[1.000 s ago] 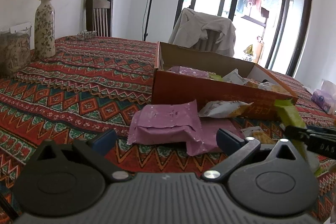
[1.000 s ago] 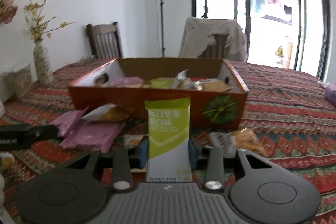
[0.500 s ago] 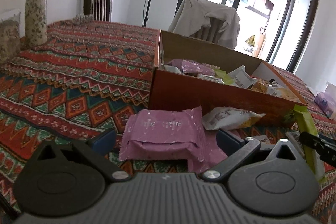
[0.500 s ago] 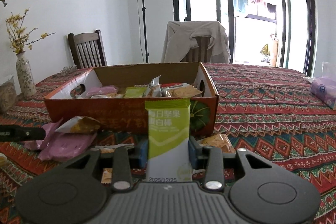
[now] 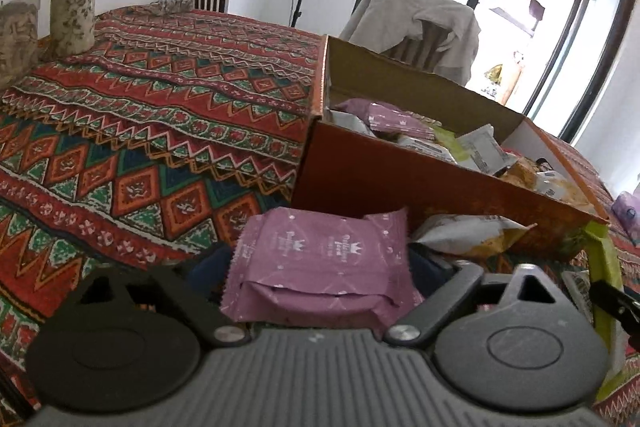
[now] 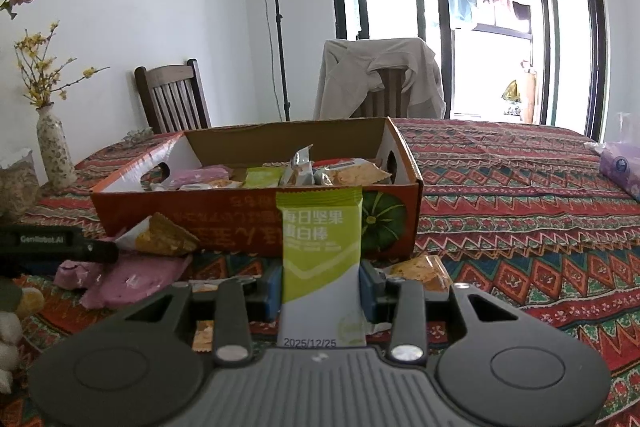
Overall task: Organize snacks
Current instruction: 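Grasp a green-and-white bar with the right gripper while the left gripper grasps a pink packet, then carry the bar and pink packet over the box and open both grippers, then move both grippers back to the pile and grasp a cracker packet with the right gripper, then grasp another pink packet with the left gripper while the right gripper holds the cracker packet, then carry both packets over the box and open both grippers to drop them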
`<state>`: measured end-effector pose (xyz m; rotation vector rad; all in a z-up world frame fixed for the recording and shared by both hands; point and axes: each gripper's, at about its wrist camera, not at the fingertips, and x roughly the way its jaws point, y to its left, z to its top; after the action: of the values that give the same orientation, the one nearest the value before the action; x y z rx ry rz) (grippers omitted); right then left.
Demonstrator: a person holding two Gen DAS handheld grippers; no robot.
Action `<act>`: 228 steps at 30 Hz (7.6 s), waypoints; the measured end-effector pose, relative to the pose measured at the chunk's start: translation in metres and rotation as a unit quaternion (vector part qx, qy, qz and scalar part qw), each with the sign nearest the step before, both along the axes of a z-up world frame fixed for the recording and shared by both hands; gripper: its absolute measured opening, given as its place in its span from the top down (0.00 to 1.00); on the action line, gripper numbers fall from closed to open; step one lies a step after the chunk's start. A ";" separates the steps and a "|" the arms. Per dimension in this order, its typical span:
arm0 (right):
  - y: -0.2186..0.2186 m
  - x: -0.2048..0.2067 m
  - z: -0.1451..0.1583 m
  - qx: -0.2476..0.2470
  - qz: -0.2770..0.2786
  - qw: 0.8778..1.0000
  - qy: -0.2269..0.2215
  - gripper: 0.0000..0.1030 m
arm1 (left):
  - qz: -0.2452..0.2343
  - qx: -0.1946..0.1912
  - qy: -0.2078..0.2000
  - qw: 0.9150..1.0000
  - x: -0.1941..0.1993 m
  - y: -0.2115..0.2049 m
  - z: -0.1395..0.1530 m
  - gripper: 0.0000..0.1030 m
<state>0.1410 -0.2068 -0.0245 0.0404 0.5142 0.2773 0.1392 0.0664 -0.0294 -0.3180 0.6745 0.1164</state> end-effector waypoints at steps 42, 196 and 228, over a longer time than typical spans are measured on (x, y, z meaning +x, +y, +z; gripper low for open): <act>0.013 0.017 0.044 0.010 0.007 0.997 -0.077 0.63 | -0.029 0.120 -0.157 0.980 -0.021 -0.038 0.065 0.29; -0.047 0.026 -0.017 0.017 -0.014 1.000 0.022 0.44 | -0.064 0.102 0.017 0.993 0.004 -0.099 -0.003 0.23; -0.016 0.017 0.019 0.000 0.008 0.999 -0.041 0.44 | -0.087 0.109 -0.132 0.981 -0.051 -0.086 0.062 0.31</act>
<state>0.1584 -0.2231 -0.0051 0.0246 0.4323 0.2931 0.0886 -0.0199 0.0328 -0.0611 0.4190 -0.0199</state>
